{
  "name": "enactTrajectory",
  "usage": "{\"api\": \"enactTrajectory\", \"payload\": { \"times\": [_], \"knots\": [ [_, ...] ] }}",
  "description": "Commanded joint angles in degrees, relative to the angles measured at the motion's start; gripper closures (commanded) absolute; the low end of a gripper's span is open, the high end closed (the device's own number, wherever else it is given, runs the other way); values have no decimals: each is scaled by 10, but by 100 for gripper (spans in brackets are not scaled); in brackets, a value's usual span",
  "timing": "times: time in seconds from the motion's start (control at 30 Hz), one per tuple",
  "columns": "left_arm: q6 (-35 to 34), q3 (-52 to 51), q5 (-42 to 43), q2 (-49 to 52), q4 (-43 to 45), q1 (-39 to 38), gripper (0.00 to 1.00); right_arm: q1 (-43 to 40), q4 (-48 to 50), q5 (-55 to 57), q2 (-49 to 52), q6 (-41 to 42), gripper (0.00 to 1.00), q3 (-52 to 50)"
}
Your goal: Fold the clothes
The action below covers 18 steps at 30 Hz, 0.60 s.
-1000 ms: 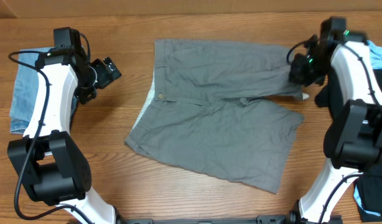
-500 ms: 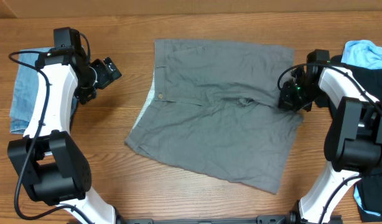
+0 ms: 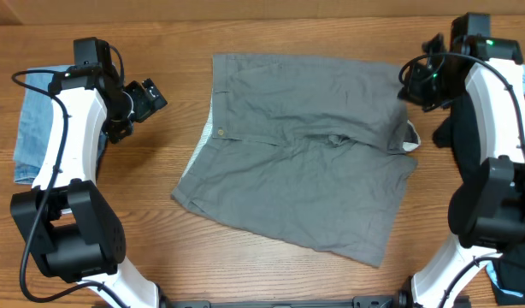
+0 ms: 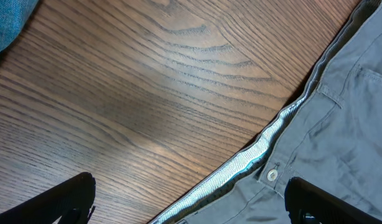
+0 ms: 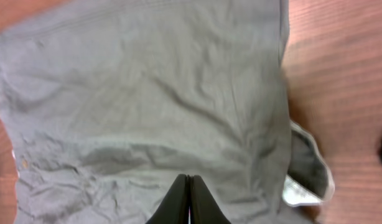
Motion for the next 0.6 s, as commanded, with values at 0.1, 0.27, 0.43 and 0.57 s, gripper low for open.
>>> {"api": "enactTrajectory", "payload": {
  "times": [0.1, 0.27, 0.43, 0.57],
  "knots": [
    [-12, 3, -4, -7, 1, 0, 0, 3, 57, -3, 22, -4, 96, -66],
    [-12, 3, -4, -7, 1, 0, 0, 3, 123, 10, 28, -4, 96, -164],
    [-12, 3, -4, -7, 1, 0, 0, 3, 224, 14, 28, -4, 96, -276],
    [-12, 3, -4, -7, 1, 0, 0, 3, 247, 5, 28, -4, 96, -307]
  ]
}}
